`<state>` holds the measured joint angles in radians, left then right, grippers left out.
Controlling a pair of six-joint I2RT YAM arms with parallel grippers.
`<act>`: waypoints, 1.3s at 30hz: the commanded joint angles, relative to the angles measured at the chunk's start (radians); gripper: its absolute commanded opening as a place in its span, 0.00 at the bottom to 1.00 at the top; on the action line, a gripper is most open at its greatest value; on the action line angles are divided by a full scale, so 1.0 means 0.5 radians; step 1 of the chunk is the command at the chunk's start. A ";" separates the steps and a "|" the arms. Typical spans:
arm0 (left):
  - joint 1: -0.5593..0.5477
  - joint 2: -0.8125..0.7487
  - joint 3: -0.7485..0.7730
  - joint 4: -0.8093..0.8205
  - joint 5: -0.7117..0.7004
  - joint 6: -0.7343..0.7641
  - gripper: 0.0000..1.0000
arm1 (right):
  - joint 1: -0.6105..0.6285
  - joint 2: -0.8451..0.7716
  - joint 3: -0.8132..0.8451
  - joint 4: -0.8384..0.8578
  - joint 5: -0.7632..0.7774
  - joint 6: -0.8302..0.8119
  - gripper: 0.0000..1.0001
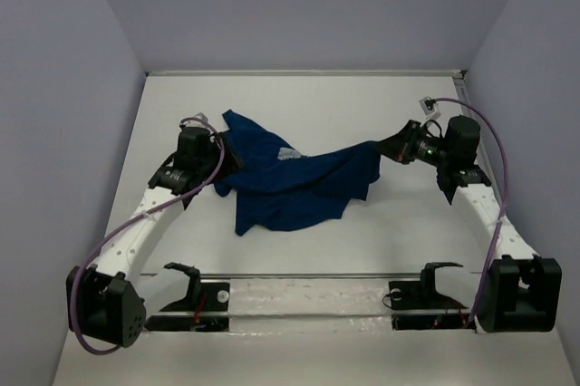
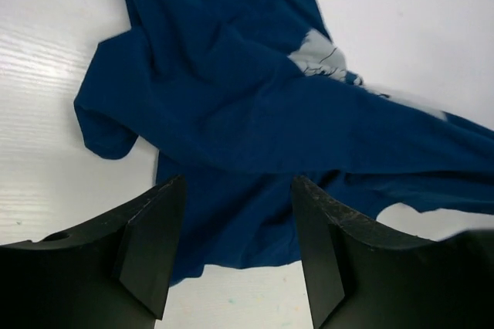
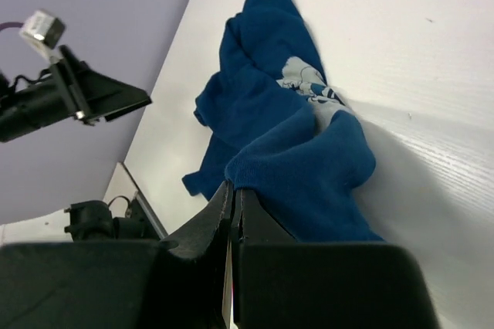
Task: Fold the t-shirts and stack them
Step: Move the tshirt to the center of the board, then flatten out the tshirt
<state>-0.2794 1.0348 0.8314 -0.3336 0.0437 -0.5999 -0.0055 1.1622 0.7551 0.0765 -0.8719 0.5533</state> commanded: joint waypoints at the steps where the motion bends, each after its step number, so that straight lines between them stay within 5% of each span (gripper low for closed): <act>1: 0.019 0.160 0.009 0.411 0.026 -0.049 0.50 | -0.004 -0.155 -0.037 -0.091 0.044 -0.070 0.00; 9: 0.065 0.624 0.120 0.342 -0.225 -0.110 0.44 | -0.004 -0.348 -0.130 -0.337 0.148 -0.119 0.00; 16: 0.108 0.655 -0.052 0.342 -0.225 -0.138 0.57 | -0.004 -0.339 -0.145 -0.420 0.185 -0.149 0.00; 23: 0.108 0.833 -0.031 0.431 -0.133 -0.120 0.58 | -0.004 -0.303 -0.102 -0.481 0.188 -0.174 0.00; 39: 0.108 0.826 -0.092 0.302 -0.369 -0.070 0.40 | -0.004 -0.361 -0.157 -0.509 0.207 -0.162 0.00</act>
<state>-0.2272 1.4807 0.8085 -0.1631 -0.0738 -0.6510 -0.0055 0.9916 0.6720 -0.1894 -0.7727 0.4824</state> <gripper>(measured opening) 0.425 0.022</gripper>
